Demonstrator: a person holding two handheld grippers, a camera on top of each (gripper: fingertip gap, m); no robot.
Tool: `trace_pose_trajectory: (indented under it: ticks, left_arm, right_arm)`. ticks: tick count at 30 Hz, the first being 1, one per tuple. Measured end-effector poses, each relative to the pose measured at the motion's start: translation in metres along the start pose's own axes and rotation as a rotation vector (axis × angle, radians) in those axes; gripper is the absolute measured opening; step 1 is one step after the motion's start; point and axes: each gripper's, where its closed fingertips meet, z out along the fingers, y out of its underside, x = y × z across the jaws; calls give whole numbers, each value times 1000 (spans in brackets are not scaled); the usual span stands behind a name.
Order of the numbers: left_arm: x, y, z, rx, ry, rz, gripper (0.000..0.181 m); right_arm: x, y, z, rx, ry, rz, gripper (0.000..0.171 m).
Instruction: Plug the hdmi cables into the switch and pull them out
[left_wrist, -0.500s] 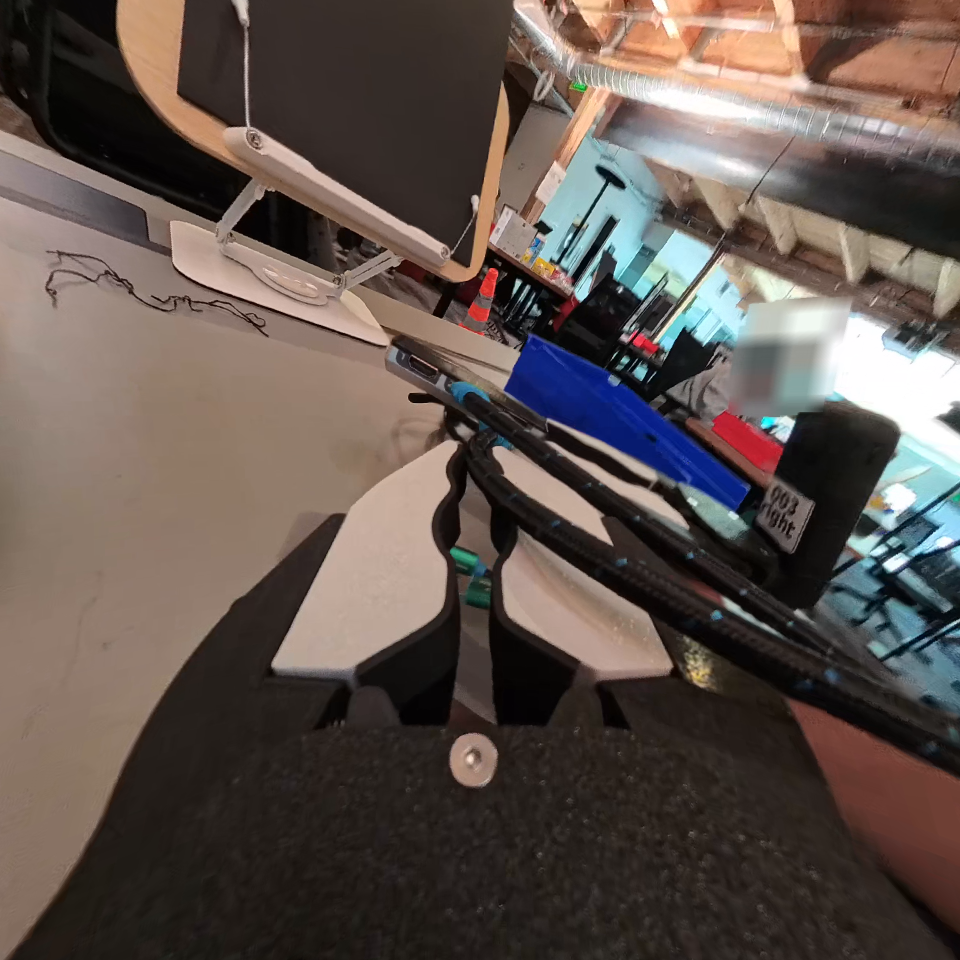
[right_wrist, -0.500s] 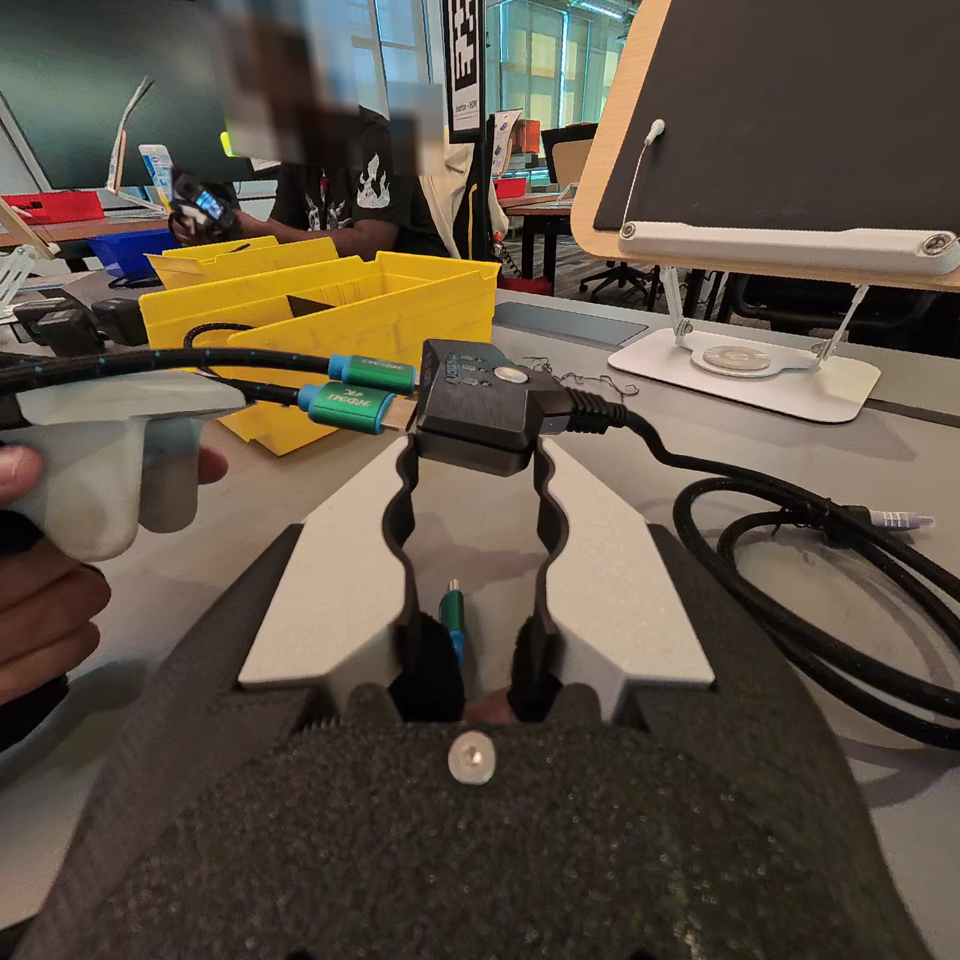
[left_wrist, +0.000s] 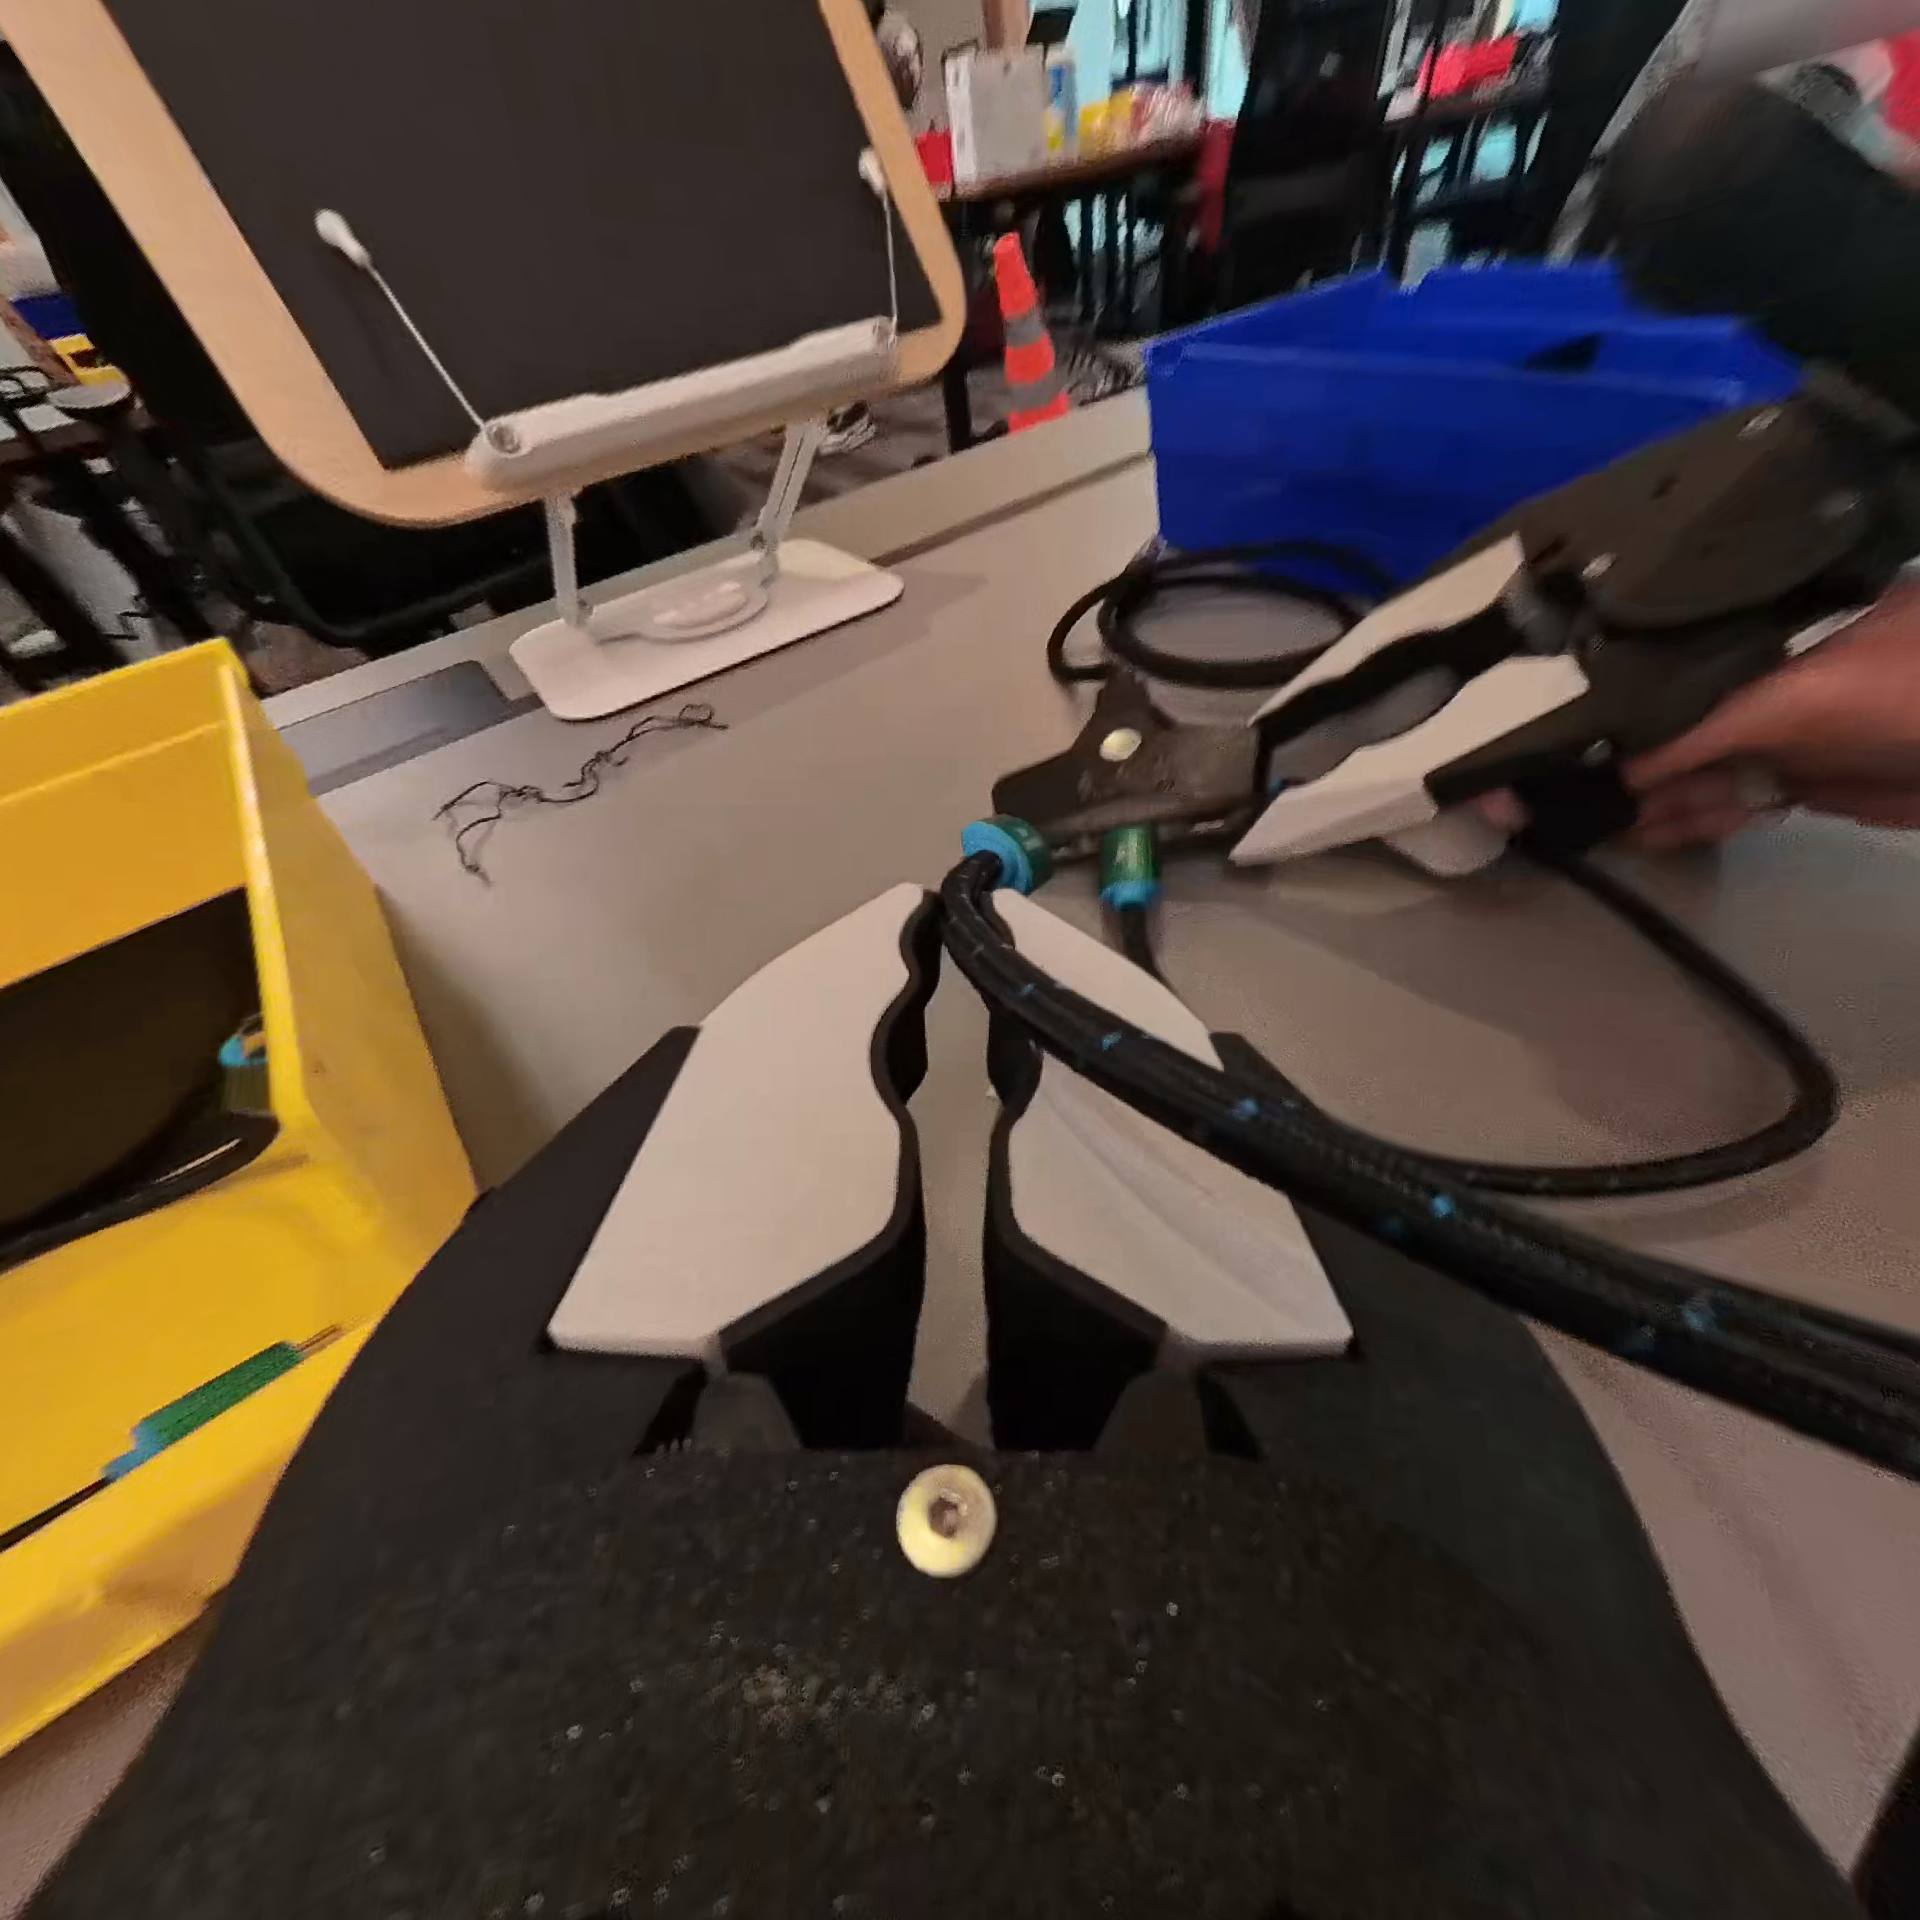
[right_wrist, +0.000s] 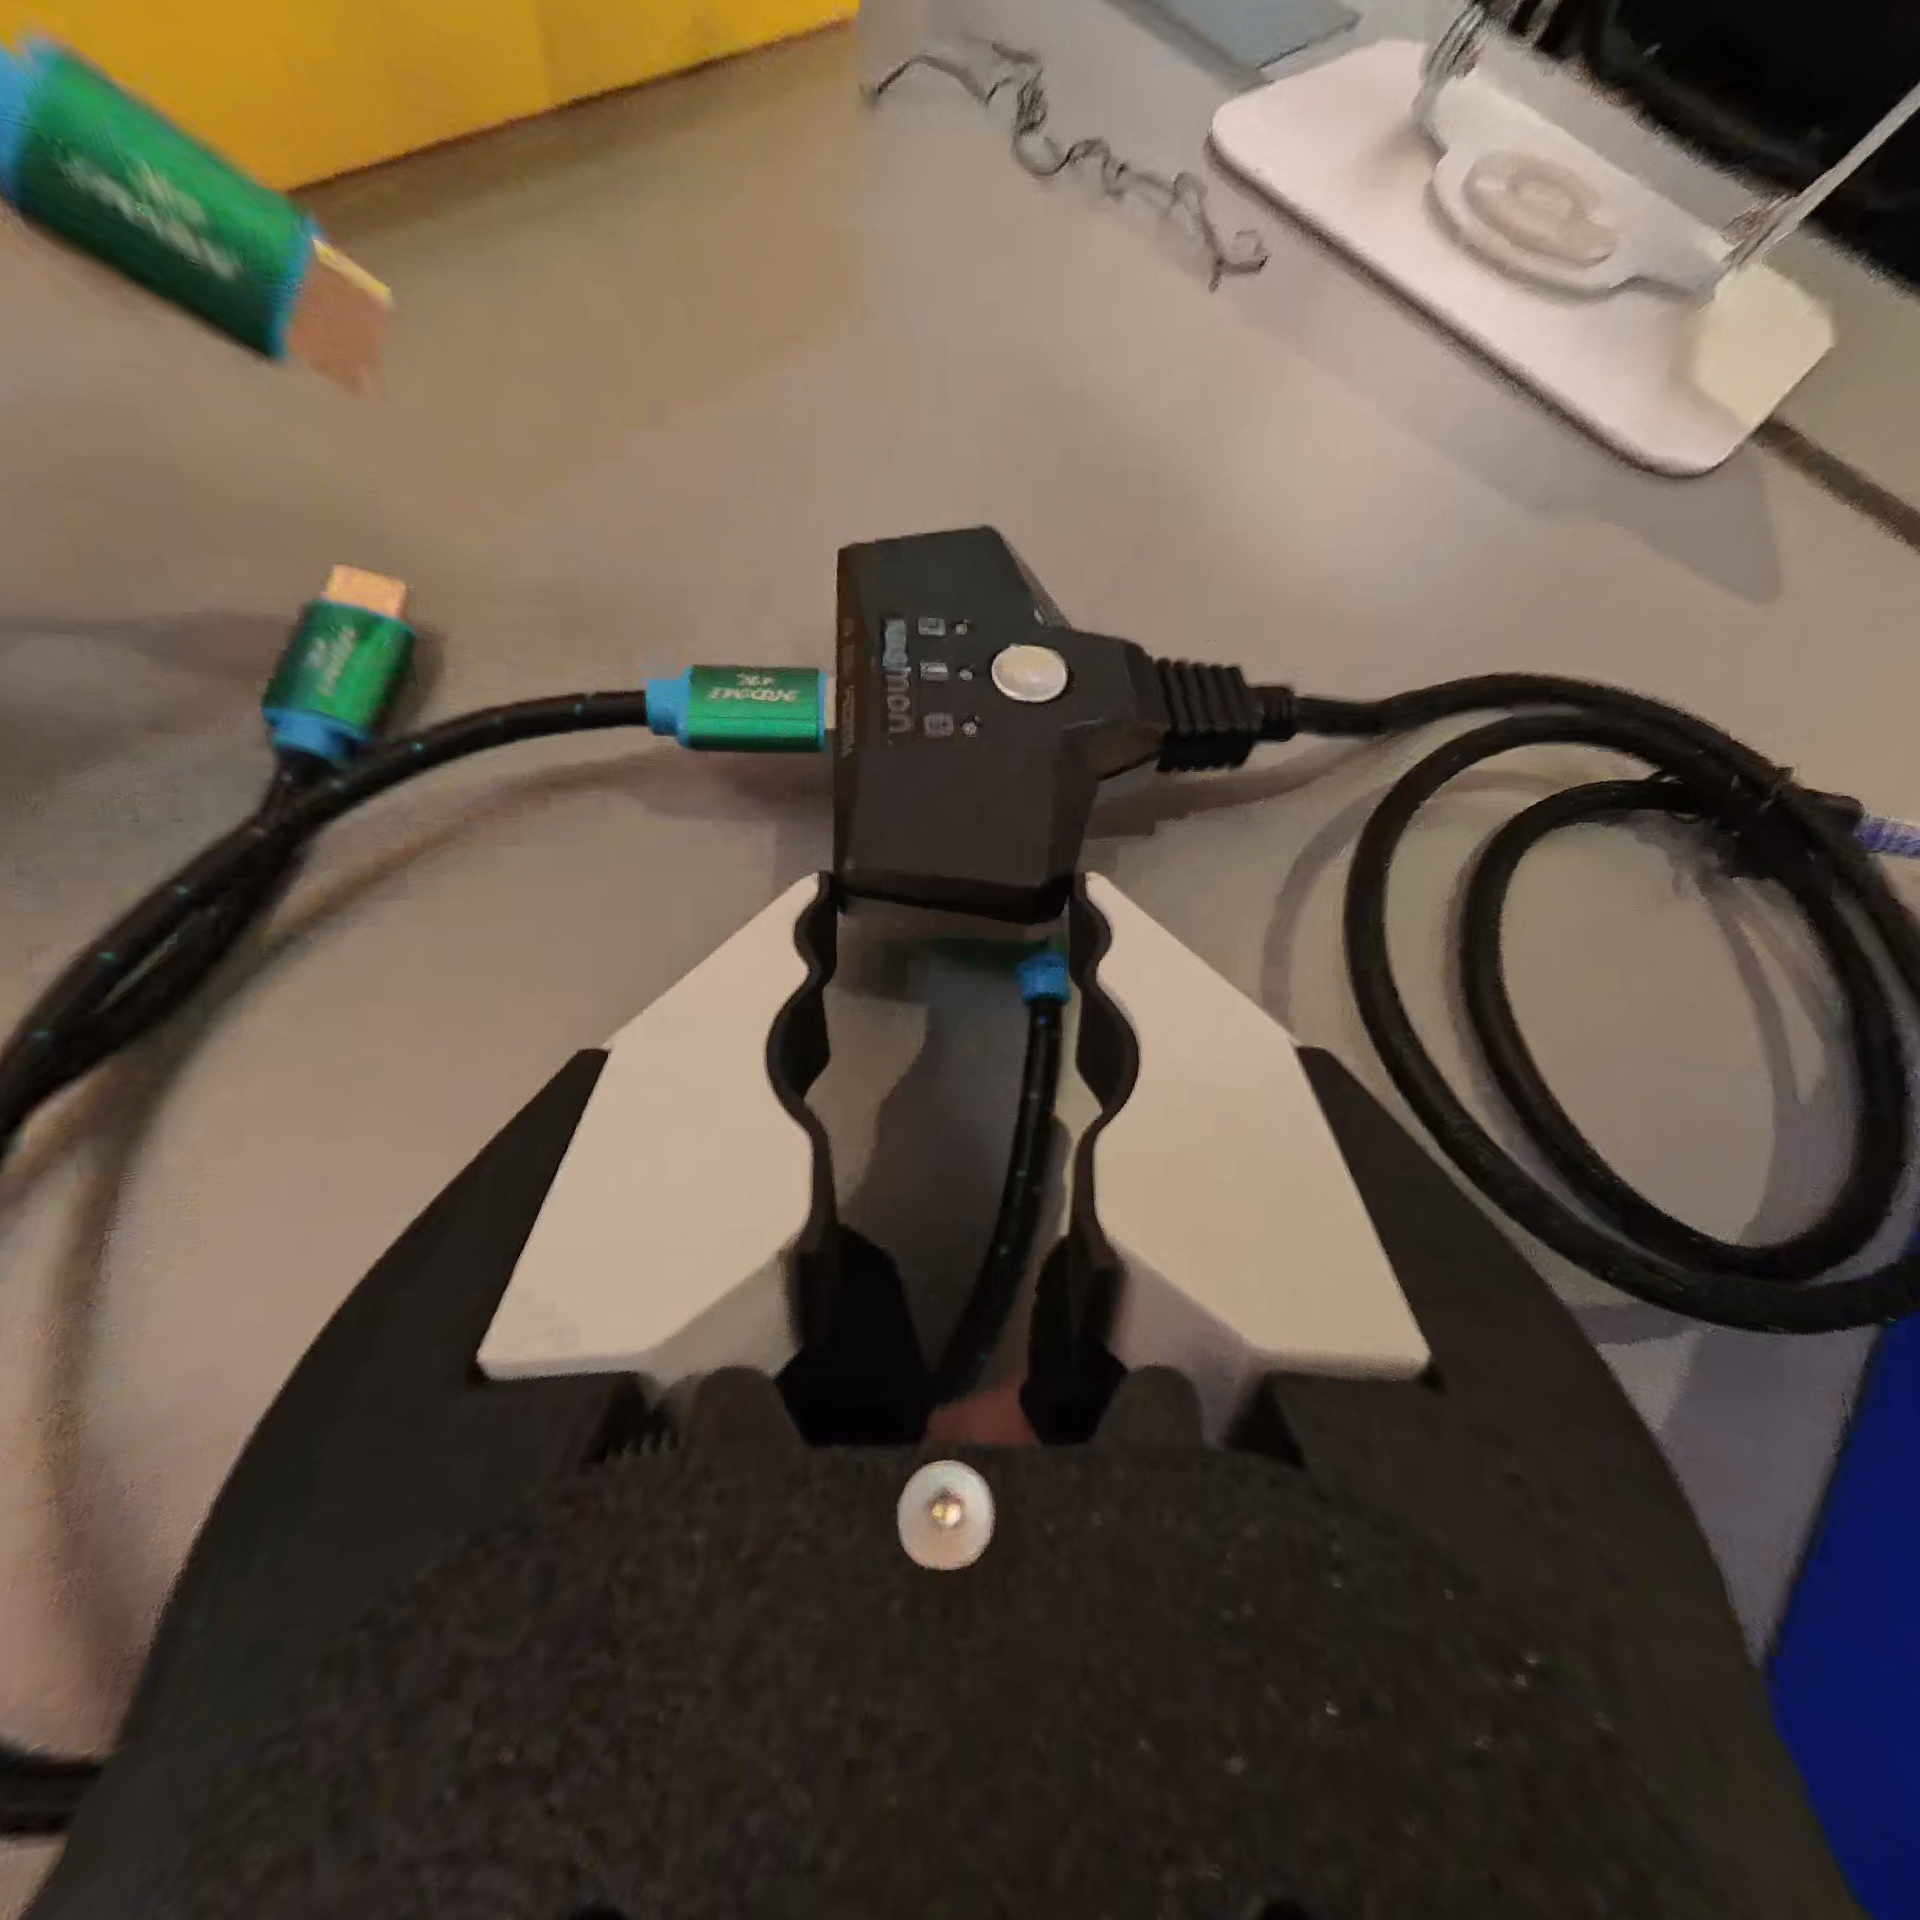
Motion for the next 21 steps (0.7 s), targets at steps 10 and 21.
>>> trace_pose_trajectory:
  ticks: [10, 21]
  left_arm:
    - [29, -49, -20, 272, 268, -383, 6]
    - [48, -34, -10, 199, 228, -27, 11]
  right_arm:
    - [-75, -93, -76, 403, -715, 426, 59]
    - [-89, -99, -76, 328, -993, 751, 13]
